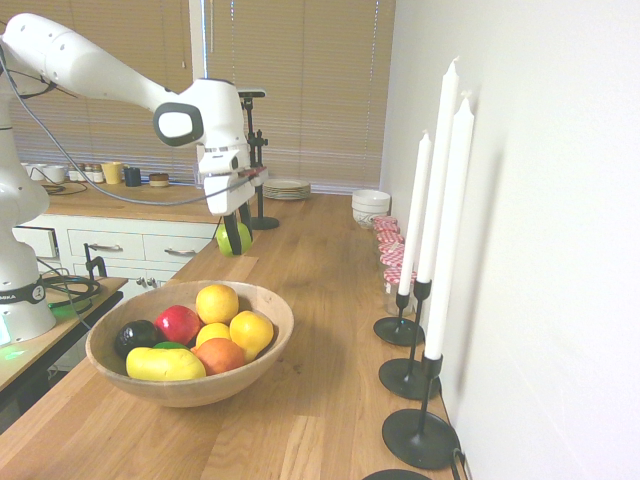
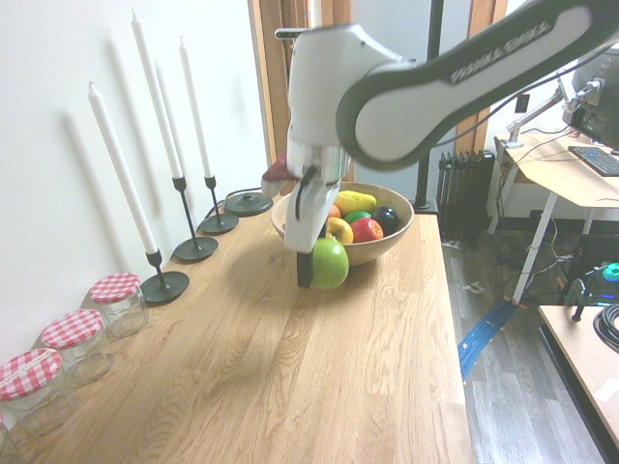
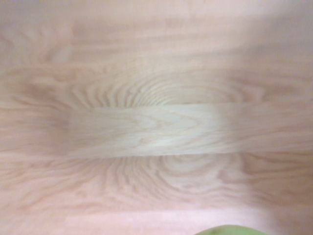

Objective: Take green apple out of the basket

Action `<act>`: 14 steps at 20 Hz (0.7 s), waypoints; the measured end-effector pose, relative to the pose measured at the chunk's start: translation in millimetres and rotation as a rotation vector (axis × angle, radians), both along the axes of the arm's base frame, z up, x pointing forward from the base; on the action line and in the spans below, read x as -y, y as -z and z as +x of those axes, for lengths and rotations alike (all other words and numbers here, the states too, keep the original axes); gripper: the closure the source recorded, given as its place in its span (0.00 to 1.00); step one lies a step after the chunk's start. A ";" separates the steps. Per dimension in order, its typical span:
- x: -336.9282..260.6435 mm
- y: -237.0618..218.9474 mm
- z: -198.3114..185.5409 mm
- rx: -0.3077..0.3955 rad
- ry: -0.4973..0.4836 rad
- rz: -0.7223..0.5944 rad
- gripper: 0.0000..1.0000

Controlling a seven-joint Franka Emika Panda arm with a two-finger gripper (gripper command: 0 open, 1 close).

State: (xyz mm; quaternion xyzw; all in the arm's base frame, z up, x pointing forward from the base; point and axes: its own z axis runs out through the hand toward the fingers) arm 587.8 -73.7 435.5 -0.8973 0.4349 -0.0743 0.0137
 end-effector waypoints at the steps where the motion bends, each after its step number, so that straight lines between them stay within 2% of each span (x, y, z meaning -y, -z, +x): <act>1: 0.0 13.4 5.2 -0.008 0.000 0.000 1.00; 4: 2.9 38.5 21.3 -0.026 0.008 -0.001 1.00; 8: 10.4 45.6 36.9 -0.024 0.022 -0.002 1.00; 9: 11.4 47.1 38.4 -0.026 0.024 -0.001 0.00; 14: 13.6 54.5 38.9 -0.039 0.034 0.008 0.00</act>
